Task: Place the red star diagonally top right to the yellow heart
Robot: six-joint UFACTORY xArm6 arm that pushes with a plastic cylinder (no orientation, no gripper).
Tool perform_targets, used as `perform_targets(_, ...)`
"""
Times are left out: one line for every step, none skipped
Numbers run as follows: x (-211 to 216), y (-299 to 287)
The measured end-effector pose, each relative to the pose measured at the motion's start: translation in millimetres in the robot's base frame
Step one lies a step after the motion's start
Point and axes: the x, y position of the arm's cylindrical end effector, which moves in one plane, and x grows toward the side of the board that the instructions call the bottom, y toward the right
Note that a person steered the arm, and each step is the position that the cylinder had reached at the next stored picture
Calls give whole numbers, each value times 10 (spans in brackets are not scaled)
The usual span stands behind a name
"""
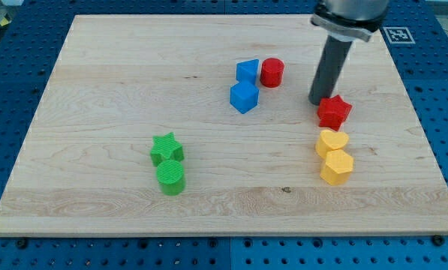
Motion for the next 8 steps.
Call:
perform_targets(17, 100)
perform_targets(99, 312)
perform_targets(106, 318)
perform_targets(103, 36)
perform_targets(133, 33)
perform_targets(282, 60)
perform_targets(284, 81)
perform_targets(348, 303)
